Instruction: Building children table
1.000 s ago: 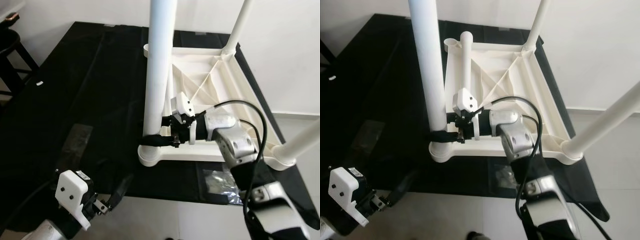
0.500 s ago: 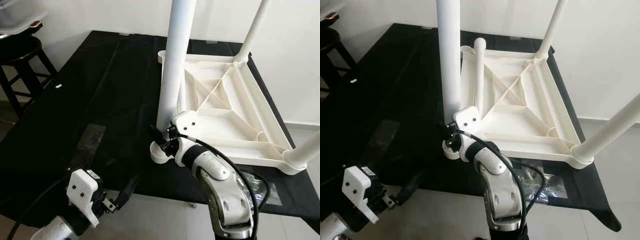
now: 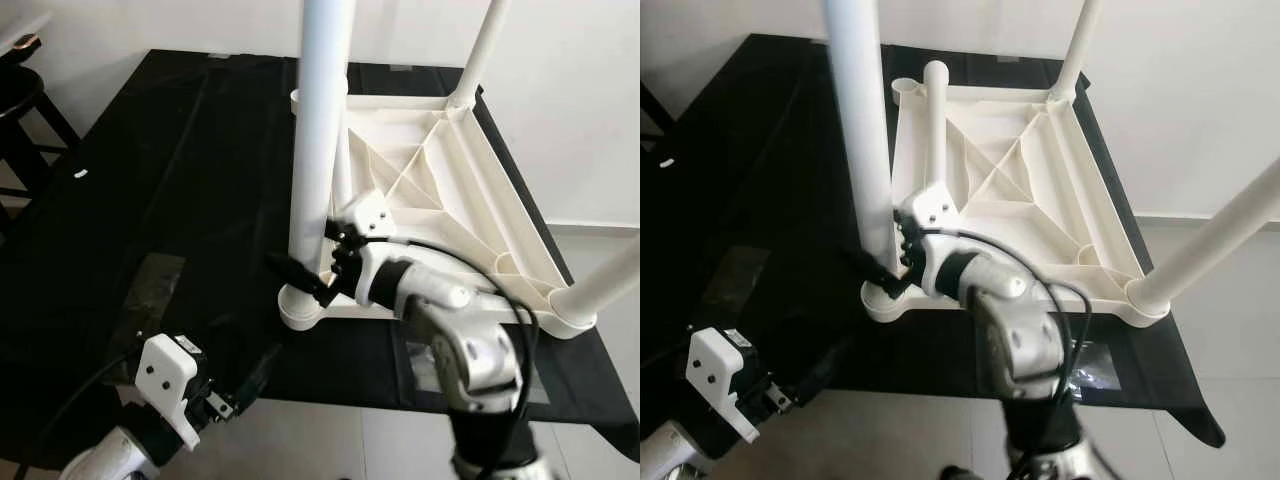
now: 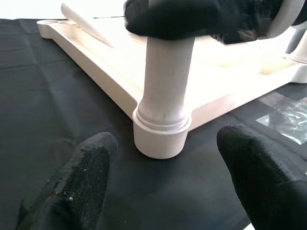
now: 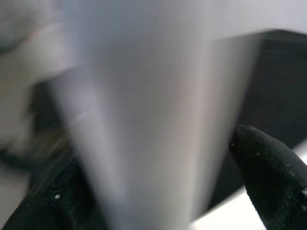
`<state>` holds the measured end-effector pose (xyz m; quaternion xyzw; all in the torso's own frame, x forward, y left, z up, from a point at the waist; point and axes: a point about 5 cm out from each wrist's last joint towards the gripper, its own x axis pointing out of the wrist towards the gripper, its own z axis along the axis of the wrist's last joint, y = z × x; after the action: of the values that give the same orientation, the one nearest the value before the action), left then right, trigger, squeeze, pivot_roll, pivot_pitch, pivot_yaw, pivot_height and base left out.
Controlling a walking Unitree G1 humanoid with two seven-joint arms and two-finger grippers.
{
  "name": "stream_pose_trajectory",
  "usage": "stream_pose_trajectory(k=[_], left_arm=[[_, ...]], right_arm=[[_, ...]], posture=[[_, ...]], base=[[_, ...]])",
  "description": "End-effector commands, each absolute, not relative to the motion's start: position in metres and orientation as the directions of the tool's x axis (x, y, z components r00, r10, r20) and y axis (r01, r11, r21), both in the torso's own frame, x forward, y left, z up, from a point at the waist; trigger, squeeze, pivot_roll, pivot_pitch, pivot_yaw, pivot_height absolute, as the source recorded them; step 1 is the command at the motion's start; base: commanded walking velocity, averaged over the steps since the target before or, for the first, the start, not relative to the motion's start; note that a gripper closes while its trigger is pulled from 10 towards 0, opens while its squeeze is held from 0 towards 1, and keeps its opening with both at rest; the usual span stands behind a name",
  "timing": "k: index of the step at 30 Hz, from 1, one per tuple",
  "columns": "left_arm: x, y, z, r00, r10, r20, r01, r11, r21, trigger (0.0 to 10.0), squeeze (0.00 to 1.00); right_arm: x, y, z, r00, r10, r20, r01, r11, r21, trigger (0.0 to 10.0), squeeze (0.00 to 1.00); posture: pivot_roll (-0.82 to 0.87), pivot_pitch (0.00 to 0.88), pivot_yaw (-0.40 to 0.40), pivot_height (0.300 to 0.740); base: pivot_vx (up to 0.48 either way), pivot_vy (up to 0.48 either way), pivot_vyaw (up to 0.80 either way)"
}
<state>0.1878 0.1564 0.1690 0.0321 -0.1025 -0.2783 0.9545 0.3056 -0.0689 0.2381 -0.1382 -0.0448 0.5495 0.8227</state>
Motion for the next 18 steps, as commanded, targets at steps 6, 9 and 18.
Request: stream_pose_trajectory(k=[6,9,18], left_arm=[[0.181,0.154,0.166,0.825,-0.543,0.158,0.532,0.84,0.109,10.0,0.0],[0.176,0.153,0.167,0.828,-0.538,0.157,0.528,0.843,0.105,10.0,0.0],[0.17,0.151,0.168,0.826,-0.542,0.152,0.533,0.84,0.102,10.0,0.0]], right_arm=[[0.323,-0.055,0.243,0.213,0.97,-0.118,-0.944,0.173,-0.281,10.0,0.0],[0.331,-0.049,0.256,0.112,0.989,-0.097,-0.961,0.083,-0.262,8.0,0.0],[0.338,-0.052,0.259,-0.046,0.988,-0.148,-0.959,-0.085,-0.27,0.0,0.0]], posture=[[-0.03,0.251,-0.068,0.74],[-0.01,0.268,-0.072,0.74],[-0.01,0.282,-0.087,0.74]], base=[[0.0,0.0,0.0],[0.0,0.0,0.0],[0.0,0.0,0.0]])
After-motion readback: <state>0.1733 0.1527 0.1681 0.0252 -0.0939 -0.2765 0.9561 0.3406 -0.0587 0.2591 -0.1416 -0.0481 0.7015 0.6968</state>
